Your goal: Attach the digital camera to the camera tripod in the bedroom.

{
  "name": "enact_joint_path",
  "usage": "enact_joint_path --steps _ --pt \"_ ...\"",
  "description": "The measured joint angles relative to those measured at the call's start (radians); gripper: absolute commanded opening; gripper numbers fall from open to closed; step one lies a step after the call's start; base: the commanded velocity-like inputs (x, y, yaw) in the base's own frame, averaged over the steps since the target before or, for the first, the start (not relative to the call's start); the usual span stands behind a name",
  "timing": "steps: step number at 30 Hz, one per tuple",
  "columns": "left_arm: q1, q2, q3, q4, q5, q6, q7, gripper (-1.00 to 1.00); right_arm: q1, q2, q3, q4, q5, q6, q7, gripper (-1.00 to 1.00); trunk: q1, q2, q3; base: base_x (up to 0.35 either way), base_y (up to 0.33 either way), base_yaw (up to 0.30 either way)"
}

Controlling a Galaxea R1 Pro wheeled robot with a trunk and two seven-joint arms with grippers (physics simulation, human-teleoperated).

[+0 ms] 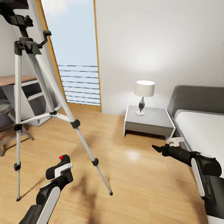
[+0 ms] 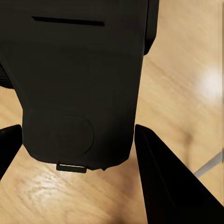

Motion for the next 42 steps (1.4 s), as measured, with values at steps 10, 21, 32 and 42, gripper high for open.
enact_joint_path --steps 10,21,32,42 --pt "0.002 -0.002 0.002 0.002 0.000 0.000 0.001 -1.00 0.001 0.000 0.000 0.000 0.000 -0.002 0.000 1.00 -0.004 0.002 0.039 0.000 0.000 0.000" --pt "0.037 0.014 -0.032 0.055 0.007 -0.024 0.020 -1.00 0.021 0.030 0.040 0.001 -0.003 -0.001 -0.001 1.00 -0.004 0.002 0.039 0.000 0.000 0.000" --pt "0.037 0.014 -0.031 0.085 0.004 -0.024 0.020 -1.00 0.021 0.030 0.040 0.001 -0.003 -0.001 -0.001 1.00 -0.004 0.002 0.039 0.000 0.000 0.000" --pt "0.037 0.014 -0.031 0.085 0.004 -0.024 0.020 -1.00 0.021 0.030 0.040 0.001 -0.003 -0.001 -0.001 1.00 -0.004 0.002 0.039 0.000 0.000 0.000"
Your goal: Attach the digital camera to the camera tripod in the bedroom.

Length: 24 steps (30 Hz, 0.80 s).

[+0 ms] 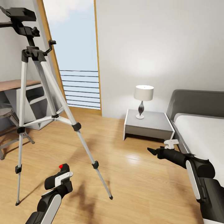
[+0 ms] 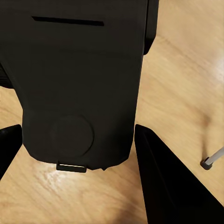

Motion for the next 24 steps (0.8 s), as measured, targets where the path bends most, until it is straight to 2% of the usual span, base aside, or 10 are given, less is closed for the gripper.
enact_joint_path --steps 7,10,24 --pt "0.000 0.000 0.000 0.000 0.000 0.000 0.000 -1.00 0.000 0.000 0.000 0.000 0.000 0.000 0.000 1.00 0.000 0.000 0.000 -0.002 0.002 0.000" --pt "0.004 0.005 0.017 -0.017 0.000 0.014 -0.007 -1.00 0.002 0.001 0.000 0.000 0.001 0.000 0.000 1.00 0.000 0.000 0.000 -0.083 0.081 0.000" --pt "0.011 0.012 0.035 -0.077 0.003 0.036 -0.014 -1.00 0.012 0.002 0.017 -0.001 0.002 0.008 -0.001 1.00 0.000 0.000 0.000 -0.213 0.196 0.000"
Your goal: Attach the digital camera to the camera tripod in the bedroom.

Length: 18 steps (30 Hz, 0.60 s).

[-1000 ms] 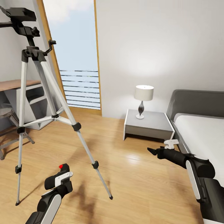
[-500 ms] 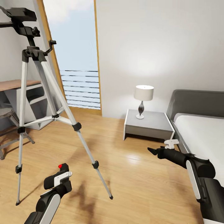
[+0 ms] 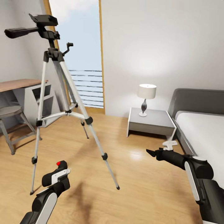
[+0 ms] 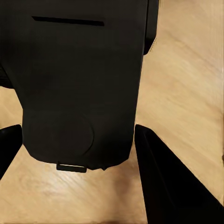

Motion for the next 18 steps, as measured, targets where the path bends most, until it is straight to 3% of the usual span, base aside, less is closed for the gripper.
enact_joint_path --steps 18 --pt "0.002 0.005 0.007 0.021 -0.002 0.000 -0.006 -1.00 0.001 0.000 0.001 0.000 0.001 0.003 0.000 1.00 0.000 0.000 0.000 -0.210 0.253 0.000"
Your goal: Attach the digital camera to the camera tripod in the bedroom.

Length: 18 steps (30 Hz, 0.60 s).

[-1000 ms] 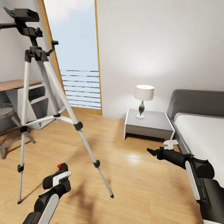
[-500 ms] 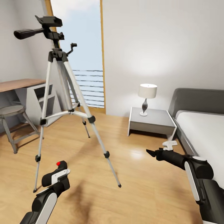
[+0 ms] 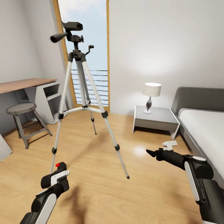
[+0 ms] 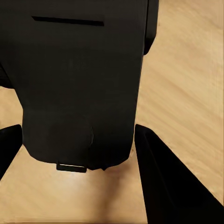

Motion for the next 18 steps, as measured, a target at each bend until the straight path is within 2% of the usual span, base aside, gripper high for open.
enact_joint_path --steps 9,12,13,18 --pt "0.003 0.014 0.011 0.028 -0.003 -0.008 -0.004 -1.00 0.000 0.000 -0.001 0.000 -0.001 0.006 0.000 1.00 0.000 0.000 0.000 -0.122 0.296 -0.003" --pt "0.005 0.021 0.042 0.036 -0.003 -0.010 -0.007 -1.00 0.000 0.000 -0.002 0.000 -0.001 0.008 0.000 1.00 0.000 0.000 0.000 -0.086 0.313 -0.080" --pt "0.007 0.023 0.068 0.043 -0.005 -0.010 -0.015 -1.00 0.000 0.000 -0.002 0.000 -0.001 0.010 0.000 1.00 0.000 0.000 0.000 -0.079 0.317 -0.154" --pt "0.010 0.026 0.124 0.072 -0.001 -0.014 -0.060 -1.00 0.000 0.000 -0.003 0.000 0.000 0.014 -0.001 1.00 0.000 0.000 0.000 -0.060 0.319 -0.194"
